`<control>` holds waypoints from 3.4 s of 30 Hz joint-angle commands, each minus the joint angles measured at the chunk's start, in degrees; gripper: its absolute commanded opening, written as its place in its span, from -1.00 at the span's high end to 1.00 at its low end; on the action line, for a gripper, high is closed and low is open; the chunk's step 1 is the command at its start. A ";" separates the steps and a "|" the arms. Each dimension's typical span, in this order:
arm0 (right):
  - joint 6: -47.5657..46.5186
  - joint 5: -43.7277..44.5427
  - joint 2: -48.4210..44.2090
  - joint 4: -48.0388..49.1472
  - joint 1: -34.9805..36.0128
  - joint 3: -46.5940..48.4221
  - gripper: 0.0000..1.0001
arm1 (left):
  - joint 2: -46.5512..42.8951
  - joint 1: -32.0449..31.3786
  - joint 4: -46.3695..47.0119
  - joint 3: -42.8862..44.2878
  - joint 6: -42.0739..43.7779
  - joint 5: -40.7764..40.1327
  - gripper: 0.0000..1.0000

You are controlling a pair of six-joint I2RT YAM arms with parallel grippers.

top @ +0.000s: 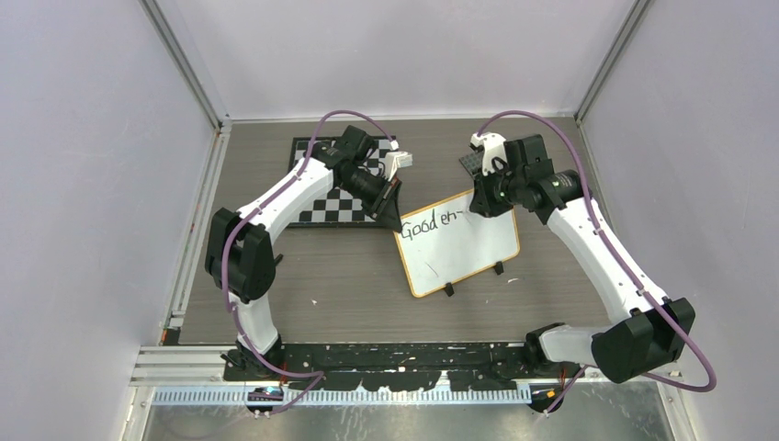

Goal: Write a sentence on the whiteboard

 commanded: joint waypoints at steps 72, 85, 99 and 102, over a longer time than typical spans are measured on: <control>-4.81 -0.94 -1.76 -3.21 -1.43 3.41 0.99 | 0.46 -0.59 -0.72 1.75 0.75 1.79 0.96; -3.23 -2.71 -0.35 0.58 -1.62 3.69 0.99 | 0.17 -0.62 -0.73 1.49 0.84 1.62 0.96; -3.84 -0.21 0.69 1.70 -1.67 1.75 0.99 | 0.56 -0.62 -0.73 1.45 1.01 1.53 0.96; -4.08 0.52 0.03 1.70 -1.62 0.57 1.00 | 0.74 -0.62 -0.73 1.48 0.99 1.55 0.96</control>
